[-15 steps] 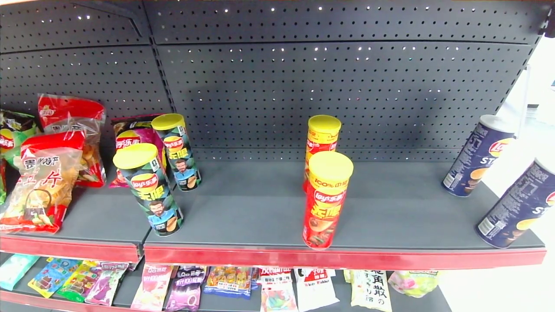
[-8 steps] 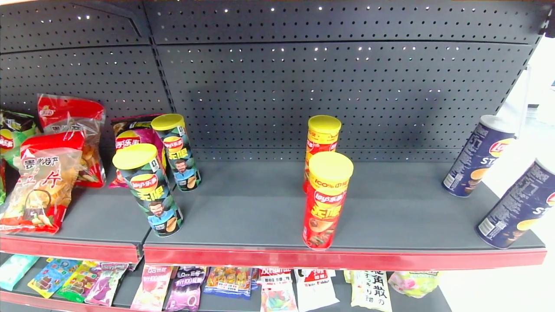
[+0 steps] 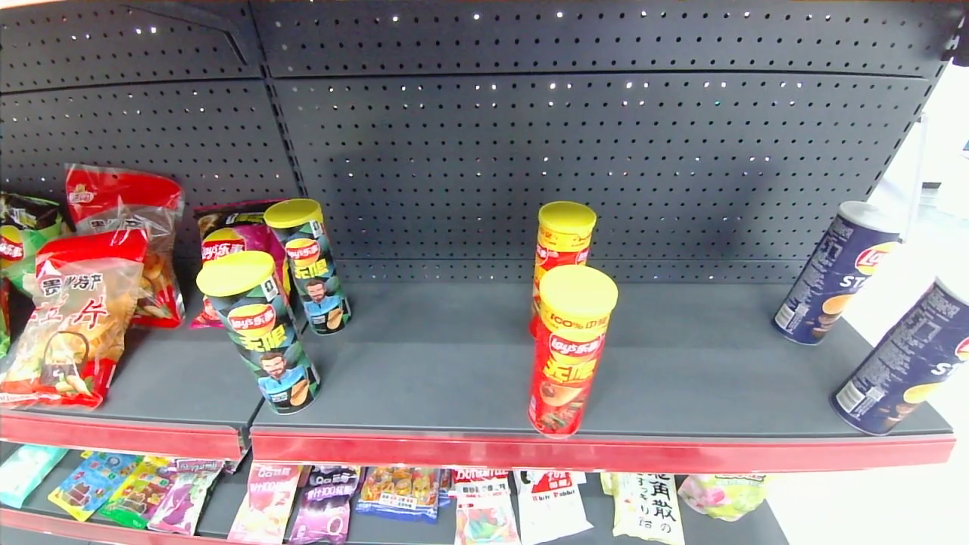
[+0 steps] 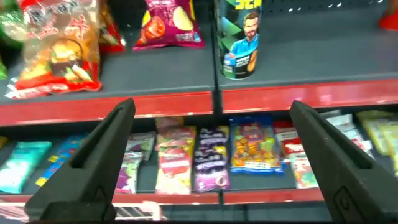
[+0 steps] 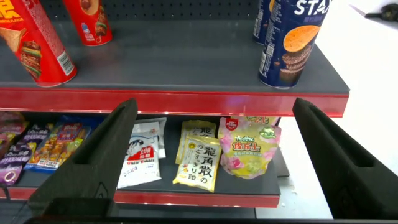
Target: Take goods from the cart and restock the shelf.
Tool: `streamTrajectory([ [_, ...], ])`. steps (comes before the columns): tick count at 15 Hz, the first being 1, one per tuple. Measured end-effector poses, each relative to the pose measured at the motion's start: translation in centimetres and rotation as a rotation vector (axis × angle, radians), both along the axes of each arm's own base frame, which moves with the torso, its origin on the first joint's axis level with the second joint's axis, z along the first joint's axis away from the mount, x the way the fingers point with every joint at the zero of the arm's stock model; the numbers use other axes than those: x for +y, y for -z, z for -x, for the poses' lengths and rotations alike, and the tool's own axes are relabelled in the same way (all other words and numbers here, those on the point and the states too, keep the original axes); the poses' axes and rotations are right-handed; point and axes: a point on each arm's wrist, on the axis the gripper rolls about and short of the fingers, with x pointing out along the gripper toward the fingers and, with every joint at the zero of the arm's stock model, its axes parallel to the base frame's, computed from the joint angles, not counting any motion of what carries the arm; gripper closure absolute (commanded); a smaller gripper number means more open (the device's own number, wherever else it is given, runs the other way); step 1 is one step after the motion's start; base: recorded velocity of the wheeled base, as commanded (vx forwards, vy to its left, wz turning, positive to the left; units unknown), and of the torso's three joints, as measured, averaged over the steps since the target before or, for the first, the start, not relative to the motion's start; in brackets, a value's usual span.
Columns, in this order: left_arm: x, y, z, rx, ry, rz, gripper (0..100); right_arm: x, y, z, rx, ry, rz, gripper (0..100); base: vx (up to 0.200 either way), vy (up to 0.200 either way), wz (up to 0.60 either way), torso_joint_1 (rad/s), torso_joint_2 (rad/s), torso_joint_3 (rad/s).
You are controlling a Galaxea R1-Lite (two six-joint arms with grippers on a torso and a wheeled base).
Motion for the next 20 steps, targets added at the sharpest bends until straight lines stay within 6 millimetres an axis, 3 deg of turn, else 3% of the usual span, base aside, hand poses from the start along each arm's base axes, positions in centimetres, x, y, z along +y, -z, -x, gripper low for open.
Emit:
streamTrajectory([
  [3, 0.0, 0.0, 0.0, -0.001, -0.004, -0.017, 0, 0.0, 0.0, 0.0, 0.001, 0.004, 0.003, 0, 0.000, 0.000, 0.00, 0.000, 0.00, 0.000],
  [6, 0.5, 0.0, 0.0, 0.027, -0.228, -0.056, 0, 0.0, 0.0, 0.0, 0.001, 0.004, 0.003, 0, 0.000, 0.000, 0.00, 0.000, 0.00, 0.000],
  [10, 0.3, -0.1, -0.1, 0.069, -0.379, -0.045, 0, 0.0, 0.0, 0.0, 0.001, 0.007, 0.004, 0, 0.000, 0.000, 0.00, 0.000, 0.00, 0.000],
  [12, 0.0, -0.1, -0.1, 0.054, -0.270, -0.001, 0, 0.0, 0.0, 0.0, 0.001, 0.006, 0.002, 0, 0.000, 0.000, 0.00, 0.000, 0.00, 0.000],
  [14, -0.6, 0.0, 0.2, -0.002, 0.059, 0.050, 0, 0.0, 0.0, 0.0, 0.001, 0.006, 0.002, 0, 0.000, 0.000, 0.00, 0.000, 0.00, 0.000],
  [15, -0.7, 0.1, 0.4, -0.019, 0.123, 0.085, 0, 0.0, 0.0, 0.0, 0.001, 0.006, 0.002, 0, 0.000, 0.000, 0.00, 0.000, 0.00, 0.000],
  [20, -0.3, 0.8, 0.7, -0.031, -0.049, 0.121, 0, 0.0, 0.0, 0.0, 0.001, 0.005, 0.003, 0, 0.000, 0.000, 0.00, 0.000, 0.00, 0.000],
])
